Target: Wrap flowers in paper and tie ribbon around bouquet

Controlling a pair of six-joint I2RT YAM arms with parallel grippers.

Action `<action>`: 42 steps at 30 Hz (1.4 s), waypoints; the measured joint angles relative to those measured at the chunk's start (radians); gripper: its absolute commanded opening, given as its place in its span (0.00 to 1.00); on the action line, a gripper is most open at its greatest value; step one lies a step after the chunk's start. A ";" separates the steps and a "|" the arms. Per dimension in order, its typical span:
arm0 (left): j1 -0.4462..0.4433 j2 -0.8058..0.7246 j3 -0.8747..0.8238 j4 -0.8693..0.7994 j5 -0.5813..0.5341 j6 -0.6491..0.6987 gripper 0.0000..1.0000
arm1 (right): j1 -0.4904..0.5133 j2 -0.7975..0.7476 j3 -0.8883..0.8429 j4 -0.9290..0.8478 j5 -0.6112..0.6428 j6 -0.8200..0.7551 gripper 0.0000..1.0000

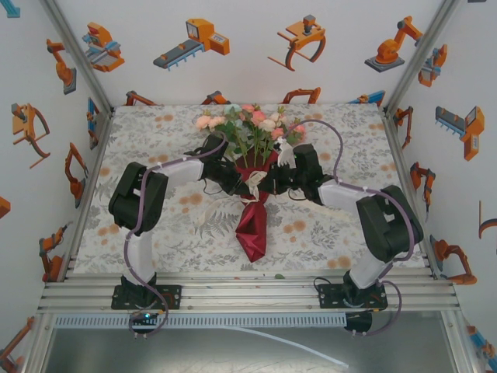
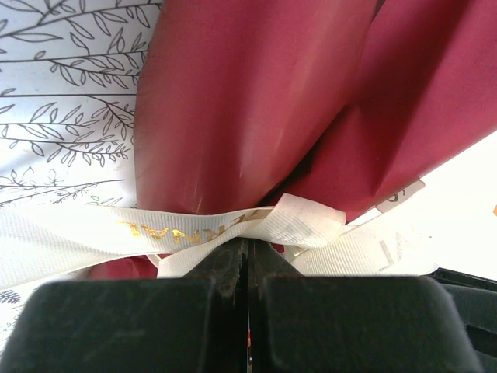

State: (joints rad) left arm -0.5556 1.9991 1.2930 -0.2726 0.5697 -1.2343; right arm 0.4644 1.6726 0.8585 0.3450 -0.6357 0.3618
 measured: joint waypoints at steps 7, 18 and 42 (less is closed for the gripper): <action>0.000 0.008 0.003 0.000 0.014 0.000 0.00 | 0.003 0.036 0.000 0.023 -0.012 0.010 0.23; 0.000 0.012 0.003 0.085 0.097 0.000 0.00 | 0.004 0.039 0.005 -0.008 0.000 -0.018 0.45; 0.003 0.012 -0.024 0.159 0.145 -0.006 0.11 | 0.003 0.039 0.020 -0.096 -0.005 -0.056 0.00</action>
State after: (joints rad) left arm -0.5529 2.0109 1.2694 -0.1131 0.7147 -1.2407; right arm 0.4671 1.7111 0.8783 0.2489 -0.6403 0.3054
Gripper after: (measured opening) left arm 0.062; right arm 0.010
